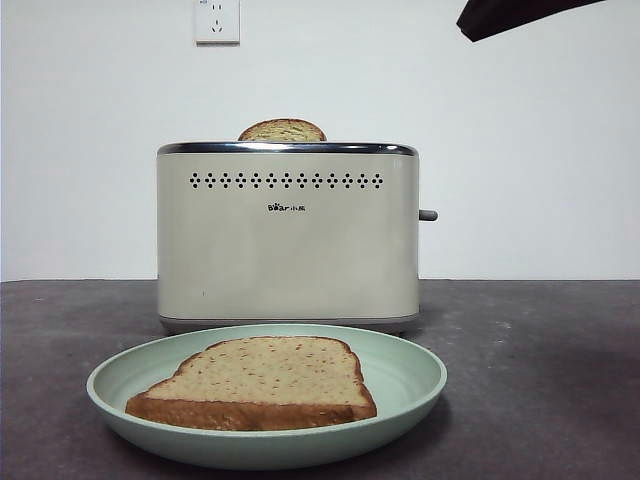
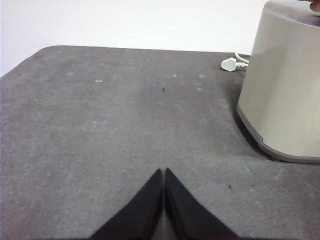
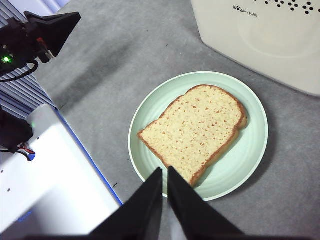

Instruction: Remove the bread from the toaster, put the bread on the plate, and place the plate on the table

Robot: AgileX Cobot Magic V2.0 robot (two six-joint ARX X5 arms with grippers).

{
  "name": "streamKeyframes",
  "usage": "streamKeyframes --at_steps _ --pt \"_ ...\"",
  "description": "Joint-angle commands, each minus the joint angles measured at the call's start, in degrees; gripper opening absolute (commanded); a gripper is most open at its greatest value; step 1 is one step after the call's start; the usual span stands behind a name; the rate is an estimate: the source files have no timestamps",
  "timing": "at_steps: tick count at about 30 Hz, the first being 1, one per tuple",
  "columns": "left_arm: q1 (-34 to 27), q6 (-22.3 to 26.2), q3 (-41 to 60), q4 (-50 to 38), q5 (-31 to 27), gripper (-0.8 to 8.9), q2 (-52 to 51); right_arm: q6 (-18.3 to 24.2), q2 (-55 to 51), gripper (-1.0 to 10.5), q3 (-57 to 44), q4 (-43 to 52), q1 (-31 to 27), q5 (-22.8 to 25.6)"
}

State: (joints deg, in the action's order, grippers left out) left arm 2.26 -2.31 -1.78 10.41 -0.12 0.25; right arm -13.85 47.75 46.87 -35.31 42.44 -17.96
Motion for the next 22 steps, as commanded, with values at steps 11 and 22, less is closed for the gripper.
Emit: streamKeyframes --at_steps 11,22 --pt "-0.04 -0.13 1.40 0.20 0.09 0.04 -0.09 3.96 -1.31 0.0 0.48 0.74 -0.81 1.03" --pt "-0.04 -0.13 1.40 0.17 0.09 0.04 -0.07 11.06 -14.58 0.0 -4.92 7.50 -23.37 2.73"
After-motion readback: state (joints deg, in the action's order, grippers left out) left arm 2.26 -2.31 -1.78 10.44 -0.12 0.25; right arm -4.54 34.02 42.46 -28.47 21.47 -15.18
